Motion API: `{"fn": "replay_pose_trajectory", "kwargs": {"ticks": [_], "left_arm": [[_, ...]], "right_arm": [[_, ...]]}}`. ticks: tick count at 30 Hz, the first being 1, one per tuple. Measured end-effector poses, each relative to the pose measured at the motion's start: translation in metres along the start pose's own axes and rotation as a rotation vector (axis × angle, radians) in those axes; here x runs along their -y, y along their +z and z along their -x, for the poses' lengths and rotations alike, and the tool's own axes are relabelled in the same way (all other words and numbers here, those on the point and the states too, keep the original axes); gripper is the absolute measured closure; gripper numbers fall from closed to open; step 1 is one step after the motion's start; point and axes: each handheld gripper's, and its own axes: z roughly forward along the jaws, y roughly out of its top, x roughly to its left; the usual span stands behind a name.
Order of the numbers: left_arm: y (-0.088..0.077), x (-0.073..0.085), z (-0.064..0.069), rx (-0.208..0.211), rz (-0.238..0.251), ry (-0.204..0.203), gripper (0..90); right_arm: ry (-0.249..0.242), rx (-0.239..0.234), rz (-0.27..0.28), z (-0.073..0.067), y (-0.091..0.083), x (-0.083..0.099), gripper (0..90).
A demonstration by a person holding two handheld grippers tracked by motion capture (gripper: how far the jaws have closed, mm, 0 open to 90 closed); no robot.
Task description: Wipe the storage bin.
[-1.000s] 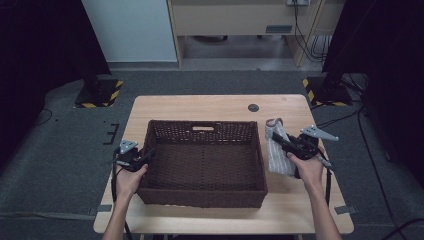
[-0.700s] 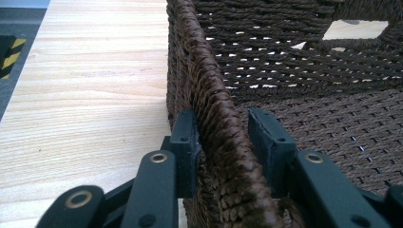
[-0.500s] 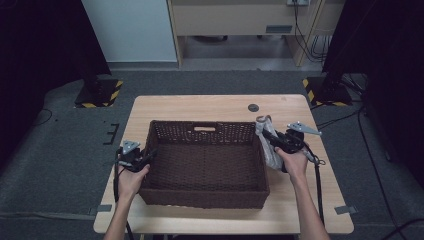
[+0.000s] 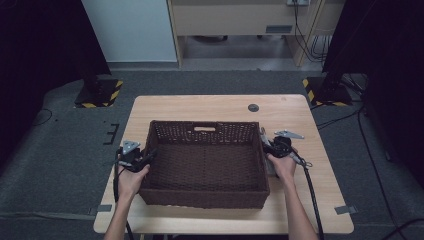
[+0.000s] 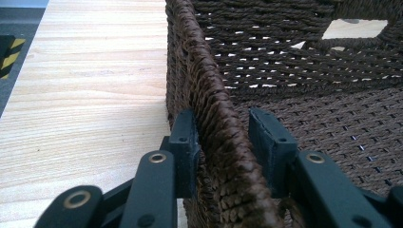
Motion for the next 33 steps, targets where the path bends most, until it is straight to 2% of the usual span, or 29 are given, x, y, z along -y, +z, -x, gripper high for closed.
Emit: {"fn": "replay_pose_trajectory", "kwargs": {"ticks": [2,5,8,9,11,12,14,15,17,19,21,24,25,27,28,30,31,32,33], "left_arm": [[0.000,0.000,0.000,0.000,0.000,0.000,63.5],[0.000,0.000,0.000,0.000,0.002,-0.001,63.3],[0.000,0.000,0.000,0.003,0.003,-0.006,63.1],[0.000,0.000,0.000,0.001,0.004,-0.014,63.5],[0.000,0.000,0.000,-0.002,0.005,-0.020,64.2],[0.000,0.000,0.000,-0.005,0.006,-0.025,64.5],[0.000,0.000,0.000,-0.006,0.004,-0.024,64.6],[0.000,0.000,0.000,-0.007,0.004,-0.022,64.7],[0.000,0.000,0.000,-0.005,0.005,-0.015,64.2],[0.000,0.000,-0.001,0.012,0.004,-0.004,61.9],[0.000,0.000,-0.001,0.022,0.005,0.015,58.3],[0.000,-0.001,-0.002,0.030,0.005,0.036,55.6],[-0.001,-0.002,-0.003,0.038,-0.003,0.054,54.1],[-0.001,-0.003,-0.003,0.041,-0.015,0.067,52.5],[-0.001,-0.004,-0.003,0.041,-0.022,0.088,51.8],[-0.002,-0.004,-0.002,0.042,-0.020,0.097,49.7],[-0.002,-0.004,-0.002,0.042,-0.020,0.097,48.1],[-0.003,-0.005,-0.002,0.044,0.006,0.102,46.8],[-0.004,-0.007,-0.001,0.043,0.011,0.108,45.9]], "right_arm": [[0.012,-0.004,0.005,0.001,0.000,0.001,72.2],[-0.023,0.021,-0.001,-0.001,-0.006,-0.005,72.5],[-0.024,0.017,0.033,0.000,-0.014,-0.011,72.5],[-0.019,0.003,0.086,0.002,-0.029,-0.022,72.6],[-0.017,-0.002,0.104,0.001,-0.035,-0.026,72.6],[-0.014,-0.033,0.162,-0.001,-0.055,-0.039,72.6],[-0.011,-0.047,0.178,-0.003,-0.062,-0.043,72.6],[-0.022,-0.093,0.210,-0.010,-0.080,-0.051,72.6],[-0.025,-0.128,0.226,-0.015,-0.092,-0.054,72.5],[-0.034,-0.156,0.201,-0.021,-0.099,-0.052,72.6],[-0.064,-0.147,0.155,-0.026,-0.099,-0.044,72.5],[-0.070,-0.130,0.110,-0.026,-0.094,-0.033,72.6],[-0.044,-0.131,0.085,-0.024,-0.084,-0.019,72.6],[-0.025,-0.130,0.086,-0.023,-0.081,-0.014,72.6],[-0.038,-0.094,0.018,-0.020,-0.071,-0.004,72.5],[-0.049,-0.077,-0.015,-0.020,-0.063,0.003,72.5],[-0.049,-0.077,-0.015,-0.020,-0.063,0.003,72.5],[-0.083,-0.043,-0.060,-0.023,-0.052,0.010,72.4],[-0.088,-0.038,-0.068,-0.024,-0.049,0.012,72.4]]}}
